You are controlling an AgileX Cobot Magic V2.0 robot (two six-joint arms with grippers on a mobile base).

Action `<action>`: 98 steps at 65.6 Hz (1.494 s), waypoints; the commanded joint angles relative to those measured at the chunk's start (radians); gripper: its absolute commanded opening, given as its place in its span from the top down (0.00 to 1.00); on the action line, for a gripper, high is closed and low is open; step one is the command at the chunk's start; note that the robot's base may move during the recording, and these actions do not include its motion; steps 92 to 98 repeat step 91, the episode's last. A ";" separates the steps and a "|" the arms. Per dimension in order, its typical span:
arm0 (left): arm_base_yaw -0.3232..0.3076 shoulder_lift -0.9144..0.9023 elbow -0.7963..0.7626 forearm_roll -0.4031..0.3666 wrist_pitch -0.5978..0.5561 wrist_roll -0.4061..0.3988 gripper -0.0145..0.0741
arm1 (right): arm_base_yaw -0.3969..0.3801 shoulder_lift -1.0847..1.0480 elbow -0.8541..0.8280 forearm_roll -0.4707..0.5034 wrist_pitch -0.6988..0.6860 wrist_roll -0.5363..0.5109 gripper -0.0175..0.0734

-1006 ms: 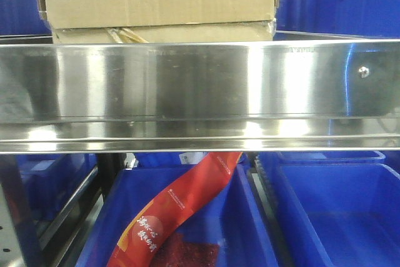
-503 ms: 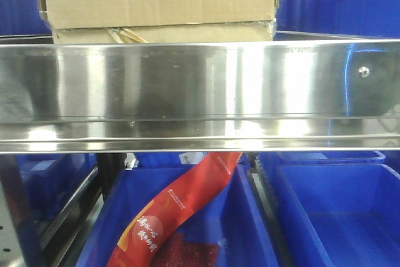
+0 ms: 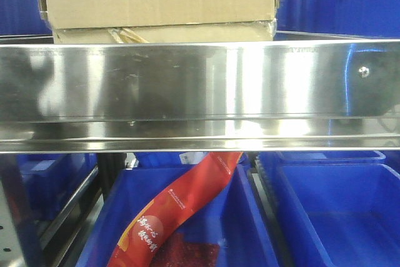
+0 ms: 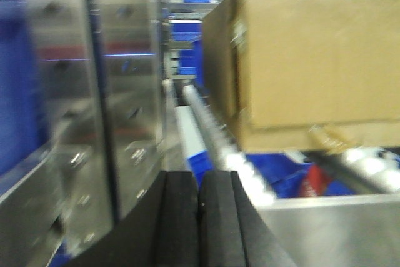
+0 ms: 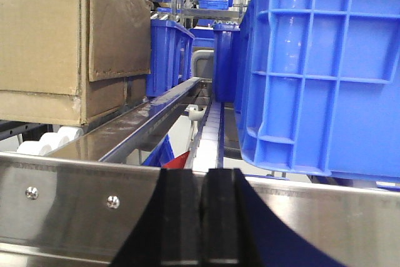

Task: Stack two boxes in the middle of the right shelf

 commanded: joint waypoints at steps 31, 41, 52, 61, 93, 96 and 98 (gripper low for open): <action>0.072 -0.091 0.103 -0.008 -0.065 0.007 0.96 | -0.006 -0.004 0.002 -0.007 -0.026 -0.009 0.98; 0.072 -0.091 0.103 -0.008 -0.065 0.007 0.96 | -0.006 -0.004 0.002 -0.007 -0.026 -0.009 0.98; 0.072 -0.091 0.103 -0.008 -0.065 0.007 0.96 | -0.006 -0.004 0.002 -0.007 -0.026 -0.009 0.98; 0.072 -0.091 0.103 -0.008 -0.065 0.007 0.96 | -0.006 -0.004 0.002 -0.007 -0.026 -0.009 0.98; 0.072 -0.091 0.103 -0.008 -0.065 0.007 0.96 | -0.006 -0.004 0.002 -0.007 -0.026 -0.009 0.98; 0.072 -0.091 0.103 -0.008 -0.065 0.007 0.96 | -0.006 -0.004 0.002 -0.007 -0.026 -0.009 0.98; 0.072 -0.091 0.103 -0.008 -0.065 0.007 0.96 | -0.006 -0.004 0.002 -0.007 -0.026 -0.009 0.98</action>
